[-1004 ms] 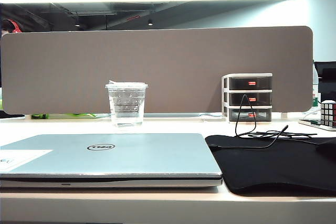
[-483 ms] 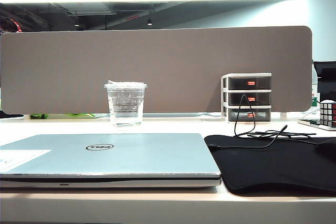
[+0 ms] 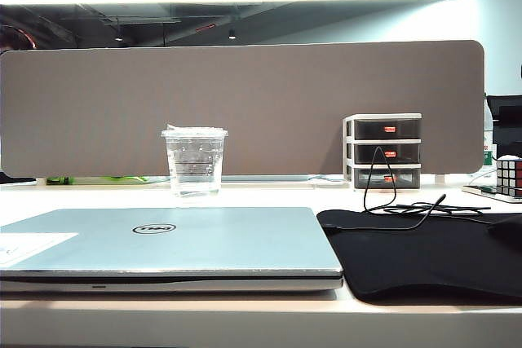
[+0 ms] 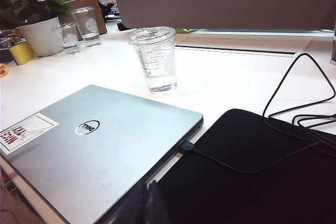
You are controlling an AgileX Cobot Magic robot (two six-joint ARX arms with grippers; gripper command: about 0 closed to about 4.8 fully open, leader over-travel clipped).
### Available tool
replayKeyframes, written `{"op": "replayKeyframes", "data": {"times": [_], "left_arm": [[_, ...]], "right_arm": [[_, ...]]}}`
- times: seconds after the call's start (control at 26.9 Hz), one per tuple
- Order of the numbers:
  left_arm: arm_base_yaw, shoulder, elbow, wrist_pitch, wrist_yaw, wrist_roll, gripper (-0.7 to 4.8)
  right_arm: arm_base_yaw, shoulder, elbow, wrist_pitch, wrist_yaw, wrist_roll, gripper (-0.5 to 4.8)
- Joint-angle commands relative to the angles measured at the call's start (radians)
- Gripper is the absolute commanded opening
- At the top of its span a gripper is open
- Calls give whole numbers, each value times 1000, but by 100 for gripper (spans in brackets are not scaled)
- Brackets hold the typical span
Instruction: Pick up the coffee cup and place it over the laptop.
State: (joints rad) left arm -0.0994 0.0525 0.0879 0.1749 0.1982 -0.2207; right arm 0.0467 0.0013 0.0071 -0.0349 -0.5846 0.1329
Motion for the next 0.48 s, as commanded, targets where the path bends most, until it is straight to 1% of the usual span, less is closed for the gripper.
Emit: {"op": "replayKeyframes", "data": {"times": [0.04, 0.07, 0.11, 0.19, 0.33, 0.37, 0.48], "left_arm": [[0, 77, 45, 77, 8, 5, 467], [0, 101, 62, 77, 8, 10, 467], [0, 169, 100, 79, 8, 39, 467], [0, 249, 126, 119, 8, 53, 467], [0, 411, 135, 288, 24, 52, 467], [0, 463, 136, 336, 38, 53, 467], [0, 595, 136, 424, 89, 68, 467]], "right_arm": [[0, -2, -6, 15, -23, 2, -5], [1, -2, -6, 15, -25, 2, -5], [1, -2, -6, 13, -25, 2, -5], [1, -2, -6, 13, -24, 2, -5], [1, -2, -6, 13, -24, 2, -5], [1, -2, -6, 13, -24, 2, -5], [1, -2, -6, 13, -24, 2, -5]]}}
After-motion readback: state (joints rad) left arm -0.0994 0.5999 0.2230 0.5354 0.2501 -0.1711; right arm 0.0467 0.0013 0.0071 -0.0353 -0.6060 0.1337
